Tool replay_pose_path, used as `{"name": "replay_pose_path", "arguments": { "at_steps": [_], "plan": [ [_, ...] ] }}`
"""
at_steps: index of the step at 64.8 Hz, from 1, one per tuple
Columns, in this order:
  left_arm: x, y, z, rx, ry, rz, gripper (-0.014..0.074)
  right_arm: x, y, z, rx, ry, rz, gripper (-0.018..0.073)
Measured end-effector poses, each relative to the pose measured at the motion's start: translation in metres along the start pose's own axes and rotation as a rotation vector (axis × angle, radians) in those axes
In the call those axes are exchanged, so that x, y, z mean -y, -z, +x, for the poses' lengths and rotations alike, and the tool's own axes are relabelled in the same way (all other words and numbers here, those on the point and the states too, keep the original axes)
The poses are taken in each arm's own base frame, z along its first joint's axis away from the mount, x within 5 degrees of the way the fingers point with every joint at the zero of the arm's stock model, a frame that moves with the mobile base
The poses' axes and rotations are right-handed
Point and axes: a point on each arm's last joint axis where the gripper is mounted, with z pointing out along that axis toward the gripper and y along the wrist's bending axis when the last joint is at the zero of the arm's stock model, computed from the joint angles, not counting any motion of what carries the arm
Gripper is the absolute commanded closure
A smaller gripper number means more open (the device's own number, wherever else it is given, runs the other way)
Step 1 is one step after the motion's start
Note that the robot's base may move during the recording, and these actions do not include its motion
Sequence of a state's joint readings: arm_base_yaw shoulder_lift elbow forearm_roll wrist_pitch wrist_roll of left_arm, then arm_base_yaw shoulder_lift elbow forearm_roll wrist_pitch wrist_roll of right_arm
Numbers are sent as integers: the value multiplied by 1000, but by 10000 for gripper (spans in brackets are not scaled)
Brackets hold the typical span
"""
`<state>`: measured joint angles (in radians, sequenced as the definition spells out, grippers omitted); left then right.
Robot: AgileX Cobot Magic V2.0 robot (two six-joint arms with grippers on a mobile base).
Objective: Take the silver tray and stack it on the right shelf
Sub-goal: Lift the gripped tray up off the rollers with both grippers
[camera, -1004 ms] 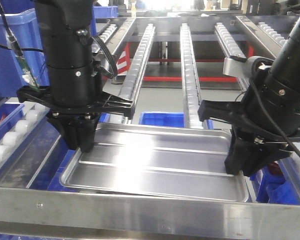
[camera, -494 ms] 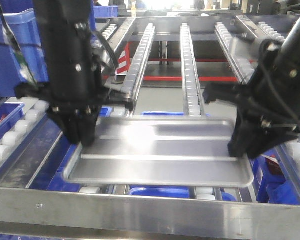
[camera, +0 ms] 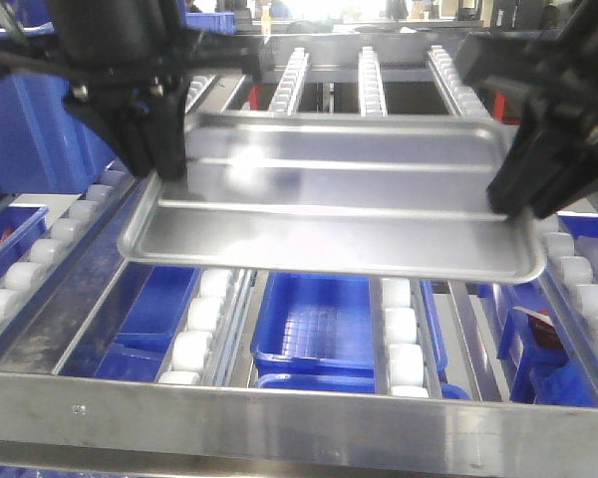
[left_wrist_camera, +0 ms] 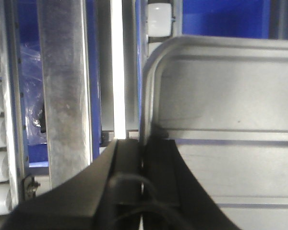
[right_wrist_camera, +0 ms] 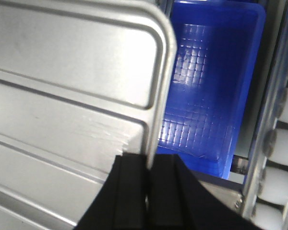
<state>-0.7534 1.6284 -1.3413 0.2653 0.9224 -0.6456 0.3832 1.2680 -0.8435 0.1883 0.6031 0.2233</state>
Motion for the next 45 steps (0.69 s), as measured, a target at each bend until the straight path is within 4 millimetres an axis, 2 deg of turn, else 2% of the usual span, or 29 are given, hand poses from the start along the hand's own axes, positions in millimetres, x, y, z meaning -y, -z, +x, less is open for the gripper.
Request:
{"name": "replay_pose_path", "arguments": {
  "at_steps": [11,26,45],
  "plan": [
    [11,17,13,-17,-25,1,689,1,20,8,-28,22,11,502],
    [30,23,26,-40,-35,20,689,6,39,18,-75,67,59,502],
    [40,27,32,-44,-34,53,689,12,45,23,-110,110,127,502]
  ]
}}
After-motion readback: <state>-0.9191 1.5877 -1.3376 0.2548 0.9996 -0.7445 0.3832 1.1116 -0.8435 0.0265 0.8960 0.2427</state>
